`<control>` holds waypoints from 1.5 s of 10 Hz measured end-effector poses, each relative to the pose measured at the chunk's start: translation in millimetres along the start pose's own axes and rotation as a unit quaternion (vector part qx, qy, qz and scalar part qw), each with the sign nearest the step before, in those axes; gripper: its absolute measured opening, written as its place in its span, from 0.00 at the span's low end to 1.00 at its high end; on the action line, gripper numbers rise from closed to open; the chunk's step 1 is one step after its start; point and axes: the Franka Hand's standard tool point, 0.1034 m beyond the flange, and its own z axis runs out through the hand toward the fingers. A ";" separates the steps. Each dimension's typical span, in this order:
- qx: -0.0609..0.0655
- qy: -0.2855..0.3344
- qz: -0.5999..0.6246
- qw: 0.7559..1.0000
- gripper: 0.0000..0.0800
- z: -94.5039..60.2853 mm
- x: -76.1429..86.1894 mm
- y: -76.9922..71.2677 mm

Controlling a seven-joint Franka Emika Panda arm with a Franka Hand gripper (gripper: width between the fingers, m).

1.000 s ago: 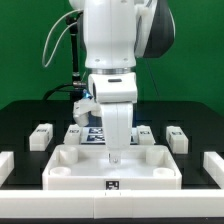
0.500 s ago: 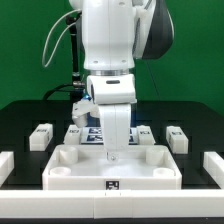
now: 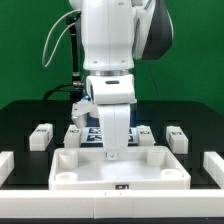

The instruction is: Assemble desk

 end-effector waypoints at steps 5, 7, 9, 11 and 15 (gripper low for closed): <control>-0.004 0.003 0.019 1.000 0.07 0.4 11.5 6.5; -0.004 0.012 0.039 0.999 0.07 1.5 44.0 25.9; 0.008 0.011 0.051 0.999 0.07 2.2 64.7 27.8; 0.015 0.003 0.046 0.999 0.07 2.3 64.5 27.7; 0.014 0.004 0.047 0.999 0.44 2.7 63.5 27.3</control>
Offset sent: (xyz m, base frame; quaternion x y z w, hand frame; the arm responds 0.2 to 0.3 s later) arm 0.0000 0.0000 0.0000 0.0000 0.0000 0.0000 1.0000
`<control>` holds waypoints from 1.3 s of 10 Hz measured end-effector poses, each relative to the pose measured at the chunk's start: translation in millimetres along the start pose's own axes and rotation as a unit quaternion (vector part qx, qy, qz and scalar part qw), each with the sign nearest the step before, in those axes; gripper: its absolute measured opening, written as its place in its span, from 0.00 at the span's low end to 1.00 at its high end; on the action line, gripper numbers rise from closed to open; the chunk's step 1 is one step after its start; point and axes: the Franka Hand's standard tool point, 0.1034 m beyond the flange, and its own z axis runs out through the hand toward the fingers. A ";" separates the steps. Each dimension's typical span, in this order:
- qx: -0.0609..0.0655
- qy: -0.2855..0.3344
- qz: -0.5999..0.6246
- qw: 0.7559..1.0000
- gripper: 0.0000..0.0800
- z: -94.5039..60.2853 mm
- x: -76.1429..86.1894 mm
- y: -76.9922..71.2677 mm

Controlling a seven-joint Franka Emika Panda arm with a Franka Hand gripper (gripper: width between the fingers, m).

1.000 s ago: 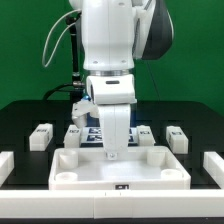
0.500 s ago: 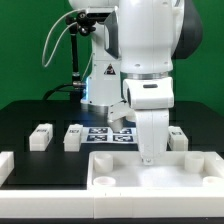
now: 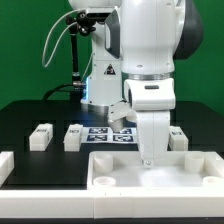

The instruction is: Assemble desk

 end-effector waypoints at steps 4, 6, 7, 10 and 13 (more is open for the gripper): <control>0.000 0.000 0.000 1.000 0.75 0.1 -0.3 -0.1; 0.000 0.000 0.000 1.000 0.80 0.2 -0.4 -0.1; 0.000 0.000 0.001 1.000 0.81 0.2 -0.5 -0.1; 0.000 0.000 0.004 1.000 0.81 -0.8 -0.4 0.2; -0.006 -0.007 0.075 0.997 0.81 -31.2 12.0 -1.9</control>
Offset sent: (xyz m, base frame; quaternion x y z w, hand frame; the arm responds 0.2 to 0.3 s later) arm 0.0000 0.0000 0.0000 0.0000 0.0000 0.0000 1.0000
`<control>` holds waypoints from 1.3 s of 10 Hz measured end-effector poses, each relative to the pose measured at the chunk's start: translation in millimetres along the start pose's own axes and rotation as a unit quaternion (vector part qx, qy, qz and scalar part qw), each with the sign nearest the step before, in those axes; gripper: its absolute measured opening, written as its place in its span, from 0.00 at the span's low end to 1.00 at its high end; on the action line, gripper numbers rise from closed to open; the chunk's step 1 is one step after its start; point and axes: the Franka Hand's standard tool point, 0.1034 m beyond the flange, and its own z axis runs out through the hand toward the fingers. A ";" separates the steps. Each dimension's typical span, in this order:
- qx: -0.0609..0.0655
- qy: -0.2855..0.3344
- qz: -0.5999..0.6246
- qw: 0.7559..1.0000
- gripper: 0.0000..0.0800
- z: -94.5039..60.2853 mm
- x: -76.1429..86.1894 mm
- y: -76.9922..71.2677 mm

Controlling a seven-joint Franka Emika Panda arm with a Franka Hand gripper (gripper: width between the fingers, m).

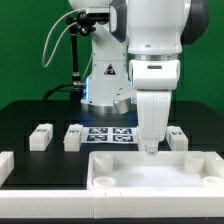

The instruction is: Assemble desk

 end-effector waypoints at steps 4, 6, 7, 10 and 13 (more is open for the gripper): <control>-0.006 0.004 0.217 0.976 0.81 -8.6 34.8 -9.9; -0.004 0.007 0.286 0.958 0.81 -8.4 35.8 -10.4; -0.004 0.007 0.303 0.953 0.81 -8.2 36.0 -10.5; 0.005 -0.002 0.521 0.853 0.81 -12.4 55.1 -25.1; 0.012 0.004 0.605 0.796 0.81 -11.1 69.1 -23.6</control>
Offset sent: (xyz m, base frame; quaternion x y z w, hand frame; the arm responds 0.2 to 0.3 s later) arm 0.0000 0.0000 0.0000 0.0000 0.0000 0.1938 0.9810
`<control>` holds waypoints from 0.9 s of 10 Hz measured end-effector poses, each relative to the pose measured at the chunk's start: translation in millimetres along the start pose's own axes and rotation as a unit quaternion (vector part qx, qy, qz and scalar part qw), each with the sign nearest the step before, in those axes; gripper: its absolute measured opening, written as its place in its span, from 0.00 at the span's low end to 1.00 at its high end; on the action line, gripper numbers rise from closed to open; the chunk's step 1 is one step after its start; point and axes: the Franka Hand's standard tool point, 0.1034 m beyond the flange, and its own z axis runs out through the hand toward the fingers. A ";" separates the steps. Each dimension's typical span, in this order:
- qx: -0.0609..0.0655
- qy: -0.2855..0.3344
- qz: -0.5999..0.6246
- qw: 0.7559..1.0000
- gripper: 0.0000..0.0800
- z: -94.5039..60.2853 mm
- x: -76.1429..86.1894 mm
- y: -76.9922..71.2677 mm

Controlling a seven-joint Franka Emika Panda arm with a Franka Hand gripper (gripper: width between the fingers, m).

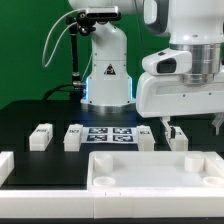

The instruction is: Assemble desk

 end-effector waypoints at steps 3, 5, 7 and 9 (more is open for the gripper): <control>-0.002 -0.051 0.006 0.999 0.81 -1.4 -8.8 1.7; -0.011 -0.156 0.017 0.988 0.81 -1.3 -19.2 -3.1; 0.001 -0.185 0.025 0.982 0.81 10.7 -17.9 -6.7; -0.005 -0.268 0.025 0.963 0.81 8.4 -27.1 -4.7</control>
Offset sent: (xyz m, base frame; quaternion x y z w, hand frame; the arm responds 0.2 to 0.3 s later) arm -0.0141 0.0069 0.0003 -0.0168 -0.2178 0.0288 0.9754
